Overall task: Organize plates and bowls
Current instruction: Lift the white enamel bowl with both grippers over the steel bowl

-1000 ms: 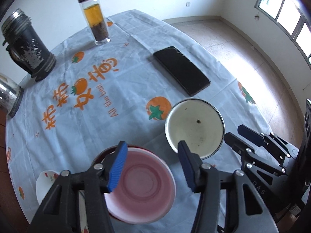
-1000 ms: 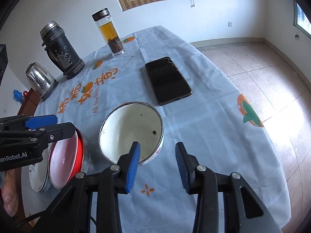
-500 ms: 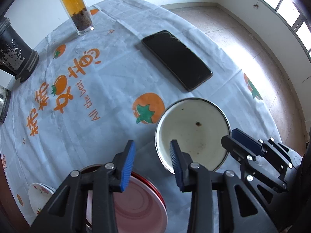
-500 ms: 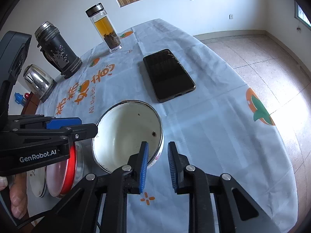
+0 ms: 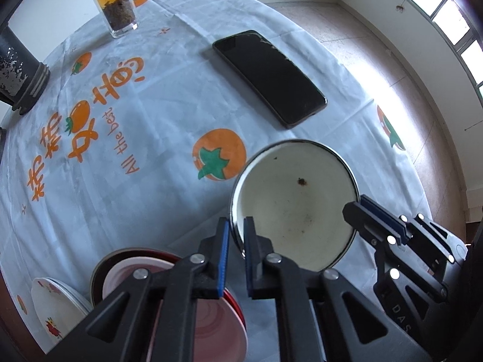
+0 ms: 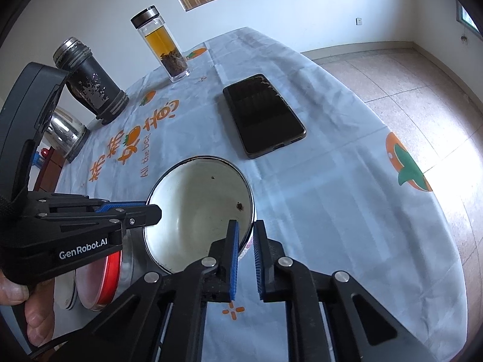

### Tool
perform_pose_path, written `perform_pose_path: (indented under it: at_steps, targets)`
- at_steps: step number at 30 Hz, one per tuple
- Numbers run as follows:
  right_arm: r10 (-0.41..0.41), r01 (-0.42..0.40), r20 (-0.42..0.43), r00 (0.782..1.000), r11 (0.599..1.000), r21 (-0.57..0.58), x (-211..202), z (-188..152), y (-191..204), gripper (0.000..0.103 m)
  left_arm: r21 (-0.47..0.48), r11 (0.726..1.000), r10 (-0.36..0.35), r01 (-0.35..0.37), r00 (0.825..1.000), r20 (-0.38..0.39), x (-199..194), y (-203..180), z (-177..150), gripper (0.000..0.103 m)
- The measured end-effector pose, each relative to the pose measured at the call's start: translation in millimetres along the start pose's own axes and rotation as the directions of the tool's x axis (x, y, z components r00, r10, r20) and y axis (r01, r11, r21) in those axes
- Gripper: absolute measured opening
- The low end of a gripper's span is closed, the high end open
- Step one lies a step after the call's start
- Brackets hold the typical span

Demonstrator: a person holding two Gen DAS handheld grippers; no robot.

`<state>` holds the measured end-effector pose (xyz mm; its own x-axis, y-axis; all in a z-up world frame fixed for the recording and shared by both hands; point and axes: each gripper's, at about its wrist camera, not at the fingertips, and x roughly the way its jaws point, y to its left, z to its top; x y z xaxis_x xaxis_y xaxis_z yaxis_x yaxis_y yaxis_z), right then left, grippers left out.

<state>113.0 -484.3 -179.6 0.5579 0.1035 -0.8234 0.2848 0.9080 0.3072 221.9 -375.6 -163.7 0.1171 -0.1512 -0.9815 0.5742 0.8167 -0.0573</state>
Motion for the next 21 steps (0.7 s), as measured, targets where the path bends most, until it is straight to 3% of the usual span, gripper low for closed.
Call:
perform_pose_path:
  at_steps: [12, 21]
  targets:
    - [0.017, -0.015, 0.048, 0.999, 0.999, -0.04, -50, 10, 17, 0.011, -0.025, 1.0, -0.016, 0.017, 0.997, 0.071, -57, -1, -20, 0.007]
    - [0.074, -0.065, 0.092, 0.993, 0.993, -0.098, -89, 17, 48, 0.011, -0.074, 0.997, -0.003, 0.011, 0.994, 0.107, -95, 16, -41, 0.008]
